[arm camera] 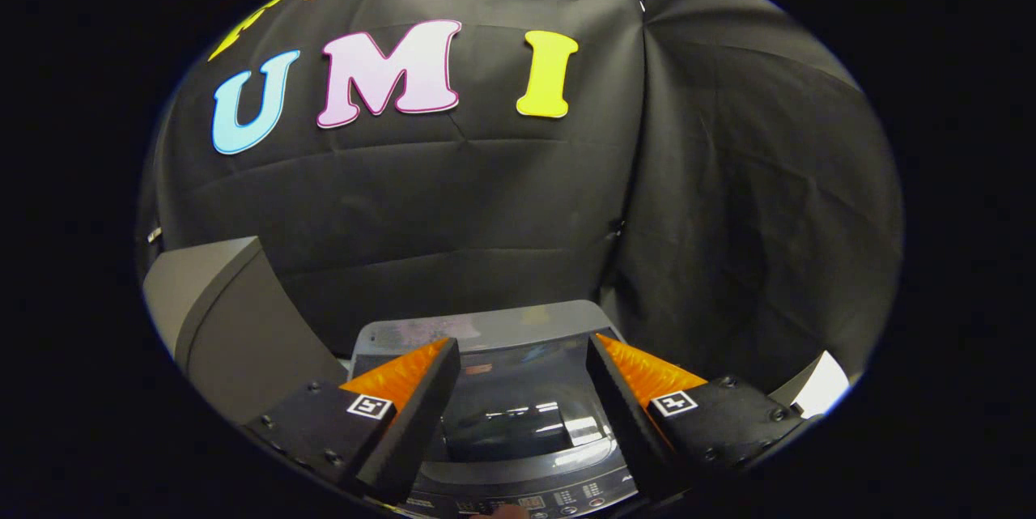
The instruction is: Put the clothes into the washing machine and then close the washing machine lid.
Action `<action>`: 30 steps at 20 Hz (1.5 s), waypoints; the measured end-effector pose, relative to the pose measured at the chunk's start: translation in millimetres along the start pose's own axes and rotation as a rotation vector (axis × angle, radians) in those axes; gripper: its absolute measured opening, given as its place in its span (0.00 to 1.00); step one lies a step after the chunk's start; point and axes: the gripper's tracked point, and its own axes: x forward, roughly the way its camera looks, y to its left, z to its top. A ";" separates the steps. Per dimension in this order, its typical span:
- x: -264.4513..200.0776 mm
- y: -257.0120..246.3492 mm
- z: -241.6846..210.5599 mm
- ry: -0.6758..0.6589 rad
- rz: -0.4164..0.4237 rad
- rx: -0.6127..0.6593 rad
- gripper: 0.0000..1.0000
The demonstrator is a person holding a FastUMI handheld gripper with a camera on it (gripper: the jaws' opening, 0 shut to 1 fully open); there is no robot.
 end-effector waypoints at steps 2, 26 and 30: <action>-1.4 8.9 10.8 -0.029 0.017 -0.011 1.00; -146.5 84.0 160.8 -0.381 0.046 0.071 1.00; -203.7 167.6 158.7 -0.393 0.129 0.076 0.99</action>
